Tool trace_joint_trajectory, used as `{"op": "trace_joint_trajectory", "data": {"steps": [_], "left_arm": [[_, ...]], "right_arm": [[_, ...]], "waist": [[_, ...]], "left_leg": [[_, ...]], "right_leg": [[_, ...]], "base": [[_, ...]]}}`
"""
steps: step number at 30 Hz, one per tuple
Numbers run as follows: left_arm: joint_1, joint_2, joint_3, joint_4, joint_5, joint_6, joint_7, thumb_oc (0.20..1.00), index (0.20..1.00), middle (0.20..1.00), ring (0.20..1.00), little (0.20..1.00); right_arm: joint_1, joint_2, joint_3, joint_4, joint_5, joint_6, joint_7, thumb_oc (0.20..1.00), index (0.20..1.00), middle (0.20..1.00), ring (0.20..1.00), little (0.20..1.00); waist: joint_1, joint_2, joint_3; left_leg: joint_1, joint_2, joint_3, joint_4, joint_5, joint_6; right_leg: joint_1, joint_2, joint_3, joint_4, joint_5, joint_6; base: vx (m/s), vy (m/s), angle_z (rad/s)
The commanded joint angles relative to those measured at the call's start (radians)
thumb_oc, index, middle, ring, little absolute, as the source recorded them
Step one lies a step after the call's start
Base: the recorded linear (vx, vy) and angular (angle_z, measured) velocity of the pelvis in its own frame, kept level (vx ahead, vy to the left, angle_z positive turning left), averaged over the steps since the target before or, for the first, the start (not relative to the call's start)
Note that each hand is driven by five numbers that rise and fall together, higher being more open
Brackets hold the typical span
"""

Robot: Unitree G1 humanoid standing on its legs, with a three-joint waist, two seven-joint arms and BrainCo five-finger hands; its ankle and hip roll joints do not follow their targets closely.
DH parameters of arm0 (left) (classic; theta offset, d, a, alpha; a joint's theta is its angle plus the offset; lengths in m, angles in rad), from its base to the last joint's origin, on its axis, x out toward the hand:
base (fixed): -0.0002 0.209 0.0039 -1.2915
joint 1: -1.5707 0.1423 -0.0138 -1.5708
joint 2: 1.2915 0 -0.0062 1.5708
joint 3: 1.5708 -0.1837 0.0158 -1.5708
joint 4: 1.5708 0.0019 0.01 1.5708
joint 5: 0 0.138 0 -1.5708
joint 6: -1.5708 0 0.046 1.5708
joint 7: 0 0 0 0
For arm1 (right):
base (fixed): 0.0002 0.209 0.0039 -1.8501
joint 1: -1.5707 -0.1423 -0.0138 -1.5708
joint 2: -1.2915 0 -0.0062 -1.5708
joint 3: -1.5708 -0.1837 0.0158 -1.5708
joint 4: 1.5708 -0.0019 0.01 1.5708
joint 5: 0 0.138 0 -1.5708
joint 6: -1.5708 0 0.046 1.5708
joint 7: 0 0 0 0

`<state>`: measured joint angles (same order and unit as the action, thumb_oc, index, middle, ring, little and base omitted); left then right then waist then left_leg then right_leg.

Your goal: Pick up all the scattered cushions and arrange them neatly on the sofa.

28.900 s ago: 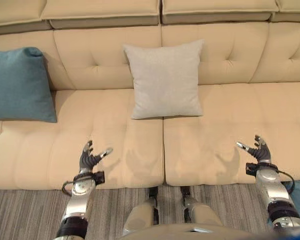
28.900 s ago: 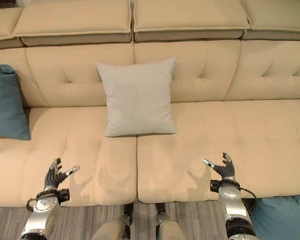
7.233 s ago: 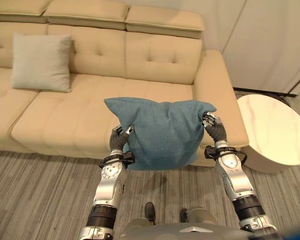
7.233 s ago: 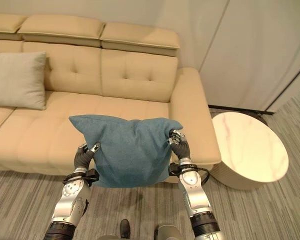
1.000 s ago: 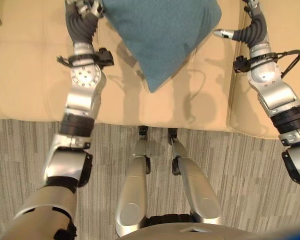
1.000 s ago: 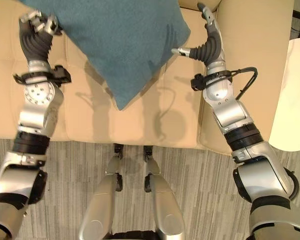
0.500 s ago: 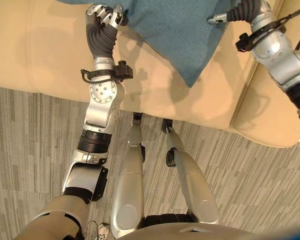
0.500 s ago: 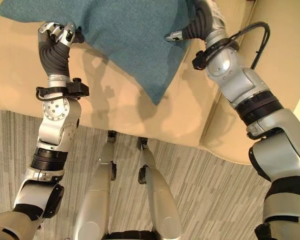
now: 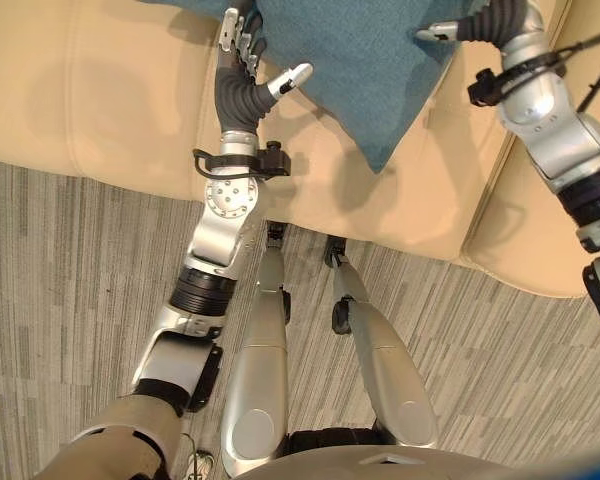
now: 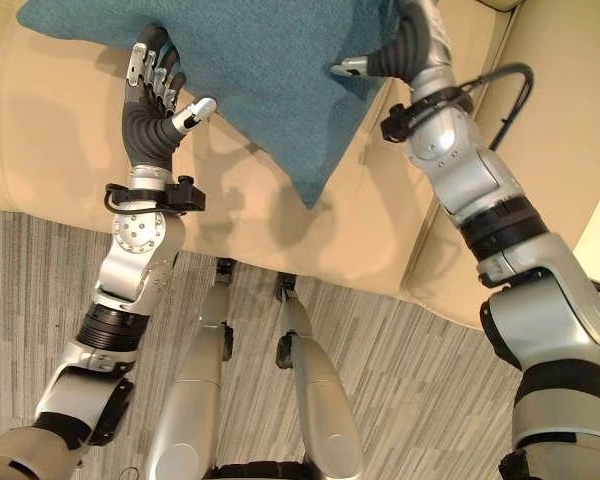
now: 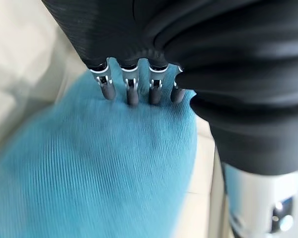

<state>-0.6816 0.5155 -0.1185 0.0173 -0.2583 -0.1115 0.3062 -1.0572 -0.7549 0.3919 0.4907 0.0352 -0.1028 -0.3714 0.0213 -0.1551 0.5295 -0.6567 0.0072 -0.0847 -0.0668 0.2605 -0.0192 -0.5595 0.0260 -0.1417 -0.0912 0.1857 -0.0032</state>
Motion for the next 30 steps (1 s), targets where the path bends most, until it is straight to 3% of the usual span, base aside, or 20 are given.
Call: {"op": "trace_joint_trajectory", "data": {"steps": [1, 6, 10, 14, 17, 18, 21, 24, 30], "left_arm": [[0.046, -0.009, 0.108, -0.143, 0.168, -0.016, 0.006, 1.0, 1.0, 1.0, 1.0, 1.0], [0.197, 0.021, 0.213, -0.198, 0.227, -0.008, 0.01, 1.0, 1.0, 1.0, 1.0, 1.0], [0.162, 0.068, 0.214, -0.142, 0.233, -0.015, 0.027, 1.0, 1.0, 1.0, 1.0, 1.0], [-0.057, 0.184, 0.101, 0.047, 0.225, 0.002, 0.027, 1.0, 1.0, 1.0, 1.0, 1.0], [-0.207, 0.225, 0.03, 0.161, 0.245, 0.016, 0.046, 1.0, 1.0, 1.0, 1.0, 1.0], [-0.338, 0.252, -0.048, 0.286, 0.246, 0.033, 0.061, 1.0, 1.0, 1.0, 1.0, 1.0], [-0.428, 0.257, -0.105, 0.357, 0.217, 0.031, 0.059, 1.0, 1.0, 1.0, 1.0, 1.0], [-0.582, 0.268, -0.212, 0.494, 0.184, 0.054, 0.04, 1.0, 1.0, 1.0, 1.0, 1.0], [-0.686, 0.286, -0.297, 0.593, 0.199, 0.08, 0.04, 1.0, 1.0, 1.0, 1.0, 1.0]], "right_arm": [[0.065, -0.016, -0.084, -0.044, 0.004, -0.006, -0.017, 1.0, 1.0, 1.0, 1.0, 1.0], [0.208, 0.055, -0.186, -0.097, 0.054, 0.009, 0.028, 1.0, 1.0, 1.0, 1.0, 1.0], [0.234, 0.108, -0.19, -0.096, 0.138, 0.016, 0.072, 1.0, 1.0, 1.0, 1.0, 1.0], [0.187, 0.167, -0.129, -0.055, 0.243, 0.025, 0.123, 1.0, 1.0, 1.0, 1.0, 1.0], [0.148, 0.195, -0.106, -0.033, 0.263, 0.032, 0.128, 1.0, 1.0, 1.0, 1.0, 1.0], [0.113, 0.226, -0.084, -0.017, 0.281, 0.037, 0.124, 1.0, 1.0, 1.0, 1.0, 1.0], [0.096, 0.256, -0.086, -0.004, 0.307, 0.034, 0.117, 1.0, 1.0, 1.0, 1.0, 1.0], [0.095, 0.35, -0.109, 0.011, 0.352, 0.037, 0.115, 1.0, 1.0, 1.0, 1.0, 1.0], [0.137, 0.402, -0.134, -0.007, 0.357, 0.043, 0.126, 1.0, 1.0, 1.0, 1.0, 1.0]], "waist": [[-0.009, 0.008, -0.009], [0.002, 0.032, -0.009], [0.005, 0.038, -0.009], [-0.012, 0.04, -0.009], [-0.022, 0.038, -0.009], [-0.033, 0.04, -0.009], [-0.038, 0.042, -0.009], [-0.053, 0.061, -0.009], [-0.065, 0.076, -0.009]], "left_leg": [[0.12, -0.003, 0.048, -0.02, -0.143, -0.04], [0.139, -0.009, 0.051, -0.02, -0.147, -0.036], [0.151, -0.01, 0.055, -0.02, -0.146, -0.035], [0.149, -0.006, 0.055, -0.02, -0.142, -0.036], [0.138, -0.008, 0.052, -0.02, -0.141, -0.037], [0.125, -0.009, 0.048, -0.02, -0.138, -0.037], [0.109, -0.011, 0.046, -0.02, -0.135, -0.037], [0.074, -0.019, 0.051, -0.02, -0.129, -0.037], [0.053, -0.029, 0.061, -0.02, -0.129, -0.037]], "right_leg": [[0.053, -0.066, -0.007, 0.004, 0.008, 0.069], [0.07, -0.069, 0.003, 0.004, 0.006, 0.066], [0.08, -0.072, 0.004, 0.004, 0.006, 0.066], [0.077, -0.076, 0.006, 0.004, 0.01, 0.069], [0.066, -0.076, 0.007, 0.004, 0.01, 0.071], [0.055, -0.075, 0.012, 0.004, 0.012, 0.073], [0.041, -0.077, 0.013, 0.004, 0.016, 0.075], [0.008, -0.079, 0.02, 0.004, 0.024, 0.078], [-0.016, -0.082, 0.028, 0.004, 0.031, 0.082]], "base": [[-0.01, 0.002, -0.07], [-0.02, 0.015, -0.09], [-0.01, 0.008, -0.05], [0.02, 0.0, 0.05], [0.05, -0.002, 0.04], [0.05, 0.008, 0.02], [0.03, 0.014, -0.01], [0.03, 0.058, -0.04], [0.02, 0.03, -0.04]]}}
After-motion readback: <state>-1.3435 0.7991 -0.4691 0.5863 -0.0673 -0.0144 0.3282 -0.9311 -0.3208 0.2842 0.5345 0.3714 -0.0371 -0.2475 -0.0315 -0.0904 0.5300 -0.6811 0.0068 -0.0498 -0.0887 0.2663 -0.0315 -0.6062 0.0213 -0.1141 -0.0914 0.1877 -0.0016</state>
